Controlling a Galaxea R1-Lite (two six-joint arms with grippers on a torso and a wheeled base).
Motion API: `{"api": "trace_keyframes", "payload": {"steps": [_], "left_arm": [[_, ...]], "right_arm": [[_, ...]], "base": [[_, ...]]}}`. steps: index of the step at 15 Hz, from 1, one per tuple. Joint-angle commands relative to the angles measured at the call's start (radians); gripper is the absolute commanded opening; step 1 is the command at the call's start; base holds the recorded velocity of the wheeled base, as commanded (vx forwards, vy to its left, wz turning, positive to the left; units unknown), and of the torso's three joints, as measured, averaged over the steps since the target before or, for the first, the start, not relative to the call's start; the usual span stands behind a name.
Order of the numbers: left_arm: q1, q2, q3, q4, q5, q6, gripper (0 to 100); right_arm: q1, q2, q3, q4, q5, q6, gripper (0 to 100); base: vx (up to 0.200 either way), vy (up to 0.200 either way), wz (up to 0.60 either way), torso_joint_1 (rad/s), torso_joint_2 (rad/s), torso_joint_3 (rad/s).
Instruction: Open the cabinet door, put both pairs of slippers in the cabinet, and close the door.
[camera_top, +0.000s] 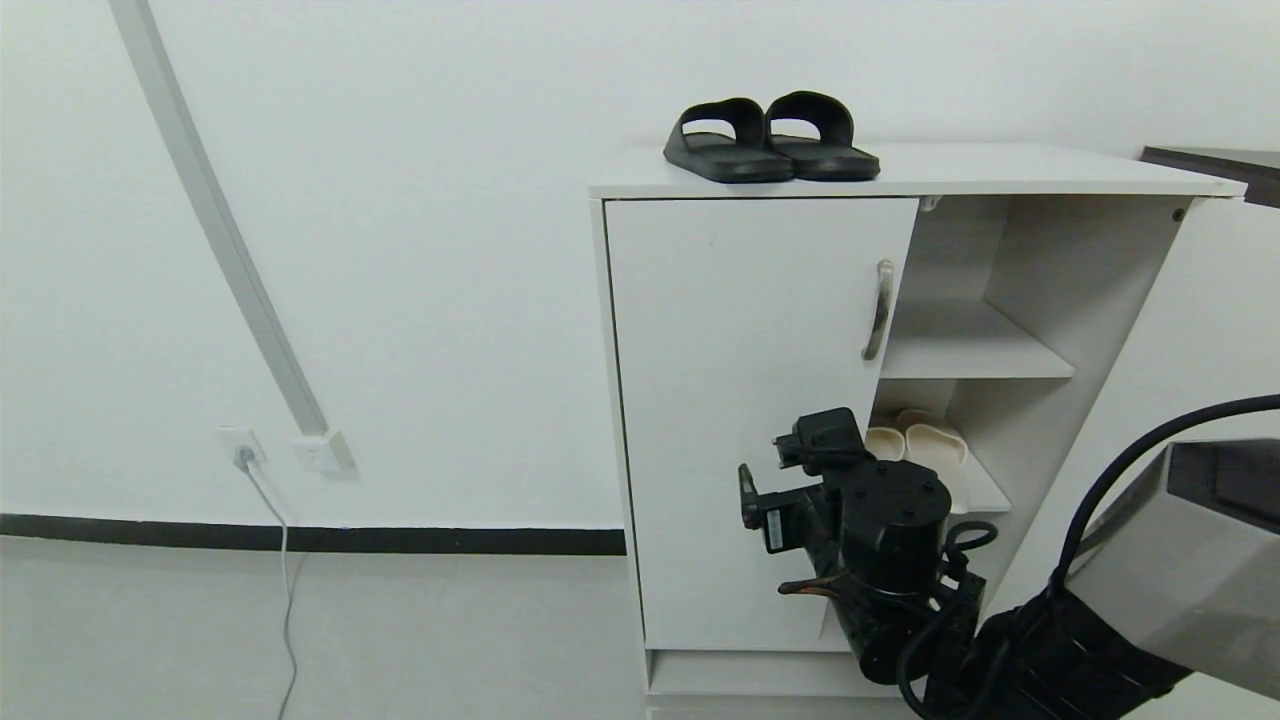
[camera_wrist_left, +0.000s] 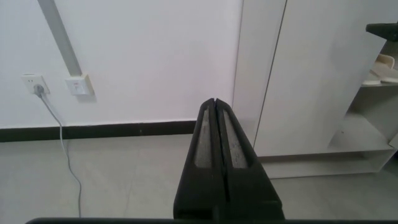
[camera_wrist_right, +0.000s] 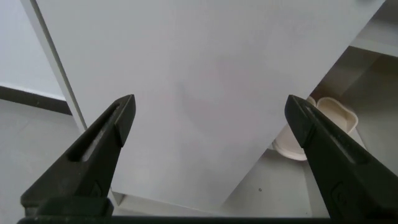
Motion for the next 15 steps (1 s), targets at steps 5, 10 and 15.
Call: {"api": "trace_keyframes", "payload": {"steps": [5,10,15], "left_arm": [[0.0,0.0,0.0,0.0,0.0,0.0,0],[0.0,0.0,0.0,0.0,0.0,0.0,0],[0.0,0.0,0.0,0.0,0.0,0.001,0]], "right_arm": [[0.003,-0.004,0.006,-0.001,0.004,0.0,100],[0.003,-0.004,0.007,-0.001,0.004,0.0,100],[0.004,-0.004,0.009,-0.001,0.003,0.0,100]], "base": [[0.0,0.0,0.0,0.0,-0.02,-0.036],[0.0,0.0,0.0,0.044,-0.4,-0.33],[0.0,0.0,0.0,0.119,-0.45,-0.347]]}}
